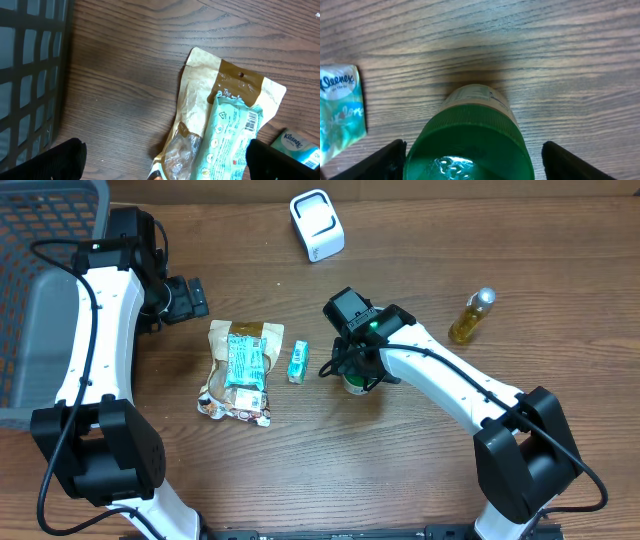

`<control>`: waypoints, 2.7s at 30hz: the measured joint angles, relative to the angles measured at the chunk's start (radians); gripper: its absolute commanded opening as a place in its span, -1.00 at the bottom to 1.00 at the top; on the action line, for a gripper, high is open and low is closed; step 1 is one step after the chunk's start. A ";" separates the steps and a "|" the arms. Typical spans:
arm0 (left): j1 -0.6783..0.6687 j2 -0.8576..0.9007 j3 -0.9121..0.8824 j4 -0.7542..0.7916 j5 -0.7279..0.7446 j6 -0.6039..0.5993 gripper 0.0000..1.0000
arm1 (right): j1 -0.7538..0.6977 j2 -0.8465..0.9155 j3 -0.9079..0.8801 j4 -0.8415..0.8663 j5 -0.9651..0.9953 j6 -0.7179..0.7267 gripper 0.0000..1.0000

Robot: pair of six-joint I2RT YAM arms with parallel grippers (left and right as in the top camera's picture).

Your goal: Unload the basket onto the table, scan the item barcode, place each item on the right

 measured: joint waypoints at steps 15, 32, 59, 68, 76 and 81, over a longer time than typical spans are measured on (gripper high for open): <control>0.000 0.000 0.000 0.000 0.000 0.000 0.99 | 0.000 0.000 0.034 -0.034 0.000 -0.016 1.00; 0.000 0.000 0.000 0.000 0.000 0.000 0.99 | 0.000 0.000 0.028 0.028 -0.035 -0.042 1.00; 0.000 0.000 0.000 0.000 0.000 0.000 0.99 | 0.000 0.000 0.028 0.038 -0.038 -0.042 1.00; 0.000 0.000 0.000 0.000 0.000 0.000 0.99 | 0.000 0.000 0.025 0.054 -0.038 -0.042 1.00; 0.000 0.000 0.000 0.000 0.000 0.000 0.99 | 0.000 0.000 -0.044 0.113 -0.038 -0.045 1.00; 0.000 0.000 0.000 0.000 0.000 0.000 0.99 | 0.000 0.000 -0.063 0.135 -0.039 -0.045 1.00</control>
